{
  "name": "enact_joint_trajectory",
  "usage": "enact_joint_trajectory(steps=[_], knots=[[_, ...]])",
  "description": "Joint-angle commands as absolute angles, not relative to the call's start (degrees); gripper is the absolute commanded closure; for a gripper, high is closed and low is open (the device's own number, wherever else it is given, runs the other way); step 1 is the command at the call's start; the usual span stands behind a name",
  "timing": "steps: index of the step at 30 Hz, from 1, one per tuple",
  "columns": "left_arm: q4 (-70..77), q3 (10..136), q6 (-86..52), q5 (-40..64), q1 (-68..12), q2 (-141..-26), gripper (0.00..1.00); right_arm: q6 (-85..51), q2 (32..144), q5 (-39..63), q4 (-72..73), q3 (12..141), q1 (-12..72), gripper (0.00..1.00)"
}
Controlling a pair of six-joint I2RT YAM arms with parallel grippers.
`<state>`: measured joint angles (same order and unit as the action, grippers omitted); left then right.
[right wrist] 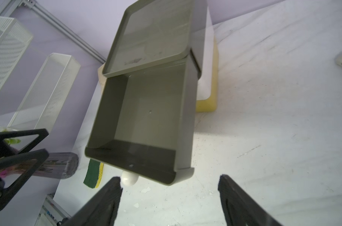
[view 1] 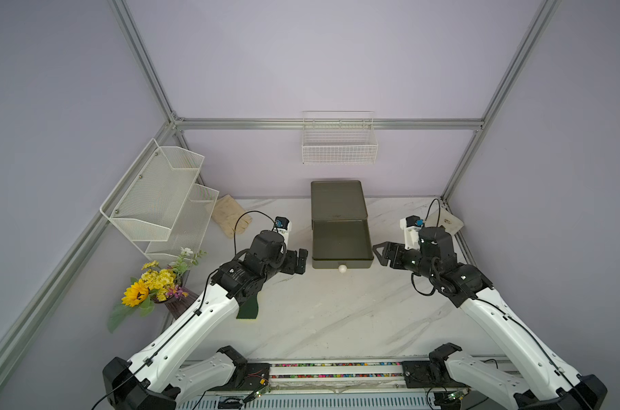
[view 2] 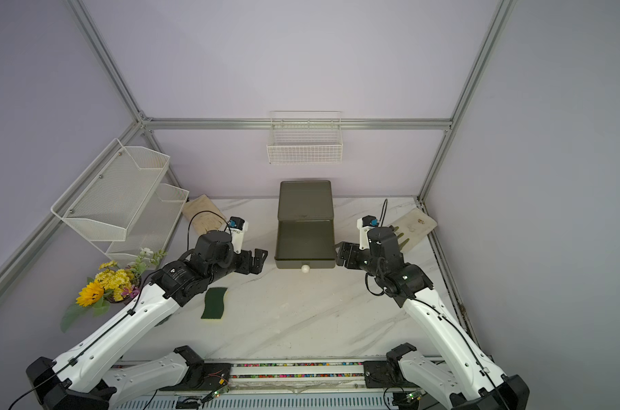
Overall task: Take the sponge out of the drawer
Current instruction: Close the drawer in the storage box.
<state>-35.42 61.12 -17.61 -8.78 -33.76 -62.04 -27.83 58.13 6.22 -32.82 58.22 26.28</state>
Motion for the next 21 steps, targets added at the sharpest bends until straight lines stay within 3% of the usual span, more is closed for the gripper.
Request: enact_joint_trajectory(steps=[1, 11, 21], knots=[[-30.97, 60.15, -12.58, -8.16, -33.4, -60.99, 0.0, -30.55, 59.29, -3.65, -39.26, 61.19, 31.83, 0.21], [-22.25, 49.51, -8.43, -12.11, -33.35, -52.54, 0.0, -37.15, 67.86, -17.36, -41.21, 65.89, 48.19, 0.24], [-23.81, 47.66, -7.65, -18.69, -33.38, -48.04, 0.0, -41.83, 74.51, -22.11, -41.54, 67.19, 55.08, 0.28]])
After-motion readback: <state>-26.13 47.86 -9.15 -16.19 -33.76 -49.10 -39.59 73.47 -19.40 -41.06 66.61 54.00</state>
